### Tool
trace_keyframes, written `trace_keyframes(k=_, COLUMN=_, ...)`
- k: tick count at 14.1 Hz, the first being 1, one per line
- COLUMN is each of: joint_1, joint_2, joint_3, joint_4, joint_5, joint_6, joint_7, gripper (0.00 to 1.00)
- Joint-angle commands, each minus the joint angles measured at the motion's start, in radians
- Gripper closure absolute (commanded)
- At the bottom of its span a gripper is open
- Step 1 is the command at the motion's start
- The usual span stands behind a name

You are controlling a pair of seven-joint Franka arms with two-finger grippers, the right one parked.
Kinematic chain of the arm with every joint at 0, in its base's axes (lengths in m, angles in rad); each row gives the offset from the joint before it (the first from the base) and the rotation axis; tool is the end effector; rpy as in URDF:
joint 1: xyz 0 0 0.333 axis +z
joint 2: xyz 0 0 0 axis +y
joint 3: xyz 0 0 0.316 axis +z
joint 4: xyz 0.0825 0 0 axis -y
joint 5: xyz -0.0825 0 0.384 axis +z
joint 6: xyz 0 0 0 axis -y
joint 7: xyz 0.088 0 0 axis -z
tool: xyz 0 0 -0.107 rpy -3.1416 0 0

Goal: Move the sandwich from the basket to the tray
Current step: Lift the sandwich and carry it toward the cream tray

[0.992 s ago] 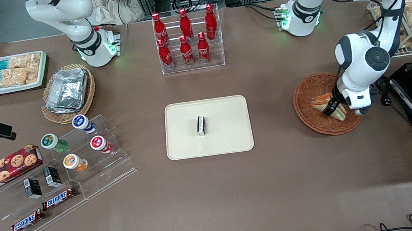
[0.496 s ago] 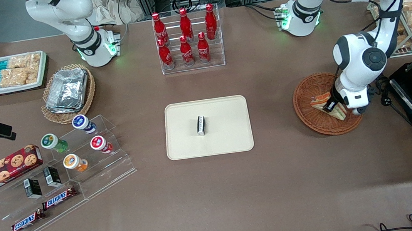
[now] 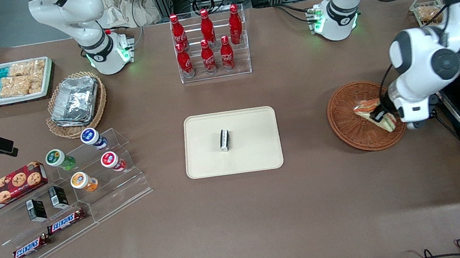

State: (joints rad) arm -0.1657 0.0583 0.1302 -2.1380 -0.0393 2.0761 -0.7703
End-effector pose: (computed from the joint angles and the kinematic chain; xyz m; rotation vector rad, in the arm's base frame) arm 0.5345 -0.0214 0.3692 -2.8929 -1.1489 0.1871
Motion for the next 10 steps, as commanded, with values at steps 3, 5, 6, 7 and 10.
trace_keyframes(k=3, joint_1=-0.005, joint_2=0.009, joint_3=-0.009, joint_4=0.442, joint_5=0.019, joint_6=-0.409, joint_7=0.248, gripper=1.0)
trace_keyframes(k=5, joint_1=-0.023, joint_2=0.018, joint_3=-0.027, joint_4=0.567, joint_5=0.016, joint_6=-0.476, joint_7=0.409, gripper=1.0)
trace_keyframes(k=6, joint_1=-0.029, joint_2=0.018, joint_3=-0.041, joint_4=0.601, joint_5=0.018, joint_6=-0.476, joint_7=0.484, gripper=1.0)
trace_keyframes(k=7, joint_1=-0.04, joint_2=0.02, joint_3=-0.067, joint_4=0.621, joint_5=0.016, joint_6=-0.476, joint_7=0.514, gripper=1.0)
trace_keyframes(k=10, joint_1=-0.052, joint_2=0.044, joint_3=-0.185, joint_4=0.641, joint_5=0.018, joint_6=-0.467, joint_7=0.507, gripper=1.0)
